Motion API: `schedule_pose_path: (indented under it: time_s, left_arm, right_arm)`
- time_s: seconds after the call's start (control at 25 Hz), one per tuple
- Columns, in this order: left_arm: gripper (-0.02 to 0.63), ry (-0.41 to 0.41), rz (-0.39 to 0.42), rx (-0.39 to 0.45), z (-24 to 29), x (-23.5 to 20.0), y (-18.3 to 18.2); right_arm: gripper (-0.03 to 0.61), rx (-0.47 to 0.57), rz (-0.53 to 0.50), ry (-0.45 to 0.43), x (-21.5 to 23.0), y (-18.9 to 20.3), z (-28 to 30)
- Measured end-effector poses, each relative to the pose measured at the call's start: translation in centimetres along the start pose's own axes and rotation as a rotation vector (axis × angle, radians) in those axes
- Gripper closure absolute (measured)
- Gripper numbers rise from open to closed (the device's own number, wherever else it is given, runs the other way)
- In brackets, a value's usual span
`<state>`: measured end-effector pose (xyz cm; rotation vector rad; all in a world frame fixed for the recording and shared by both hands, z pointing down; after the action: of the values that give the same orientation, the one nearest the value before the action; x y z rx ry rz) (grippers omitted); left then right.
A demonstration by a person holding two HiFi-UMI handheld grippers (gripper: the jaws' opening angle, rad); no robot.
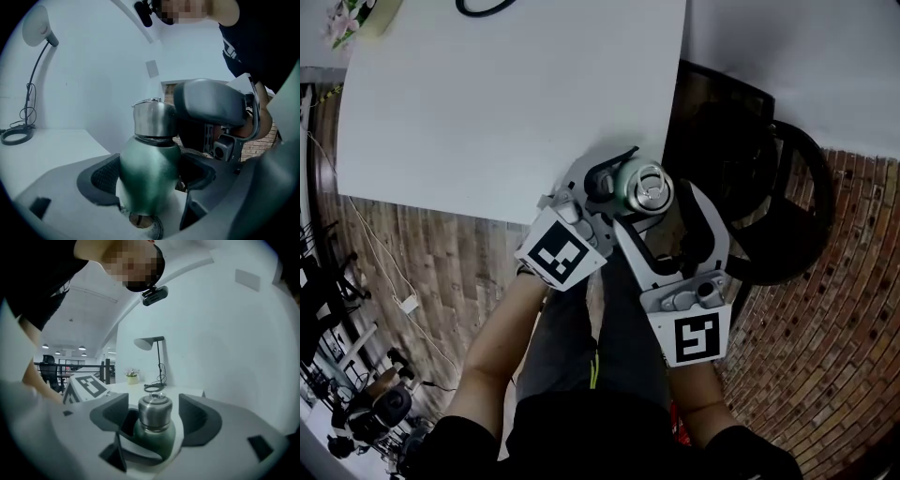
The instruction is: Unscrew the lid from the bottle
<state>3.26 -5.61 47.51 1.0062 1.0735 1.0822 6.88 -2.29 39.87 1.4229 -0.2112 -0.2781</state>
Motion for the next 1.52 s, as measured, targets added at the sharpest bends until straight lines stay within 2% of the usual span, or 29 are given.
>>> schedule_pose_path:
  time_s: [0.4,0.52,0.6,0.92,1.04,1.12,1.28,1.44,1.52]
  left_arm:
    - [0.239,-0.009,0.005,0.007,-0.3,-0.2,0.0]
    - [0.239,-0.013,-0.002,0.010,-0.3,-0.2,0.0]
    - [0.239,-0.014,-0.003,0.008,-0.3,-0.2,0.0]
    - [0.239,-0.018,0.002,0.008,-0.3,0.0,0.0]
    - [0.239,-0.019,-0.001,0.009,-0.3,-0.1,0.1]
    - [0.239,-0.020,-0.007,0.010,-0.3,-0.2,0.1]
    - [0.239,0.000,0.037,-0.017,-0.1,-0.1,0.3]
    - [0.239,-0.008,0.030,-0.010,0.0,-0.1,0.3]
    - [0.239,-0.006,0.038,-0.014,-0.1,-0.2,0.4]
  right_arm:
    - [0.252,-0.028,0.011,0.069,0.0,0.7,1.4]
    - [0.319,-0.032,0.004,0.066,-0.4,0.8,1.4]
    - [0.321,-0.039,-0.007,0.064,-0.4,0.9,1.4]
    - [0.324,-0.061,-0.037,-0.039,-0.3,1.3,0.9]
    - [0.324,-0.070,-0.050,-0.127,0.0,1.6,1.0]
    - [0.324,-0.081,-0.069,-0.215,0.3,1.6,1.2]
    - [0.322,-0.126,-0.134,-0.464,1.2,1.6,1.4]
    - [0.322,-0.160,-0.255,-0.730,1.7,1.1,2.1]
    - [0.324,-0.181,-0.280,-0.822,1.7,0.8,2.6]
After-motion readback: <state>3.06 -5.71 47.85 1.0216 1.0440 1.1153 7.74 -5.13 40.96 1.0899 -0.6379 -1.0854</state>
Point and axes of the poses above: the fingertips, and each gripper's own axes: z forward along the fingers, x to its right, y out of its underside, the point moved 5 cm from there along -z, backward along the fingers, and after that the axes turned 12 degrees about y, right-handed, at the moved point
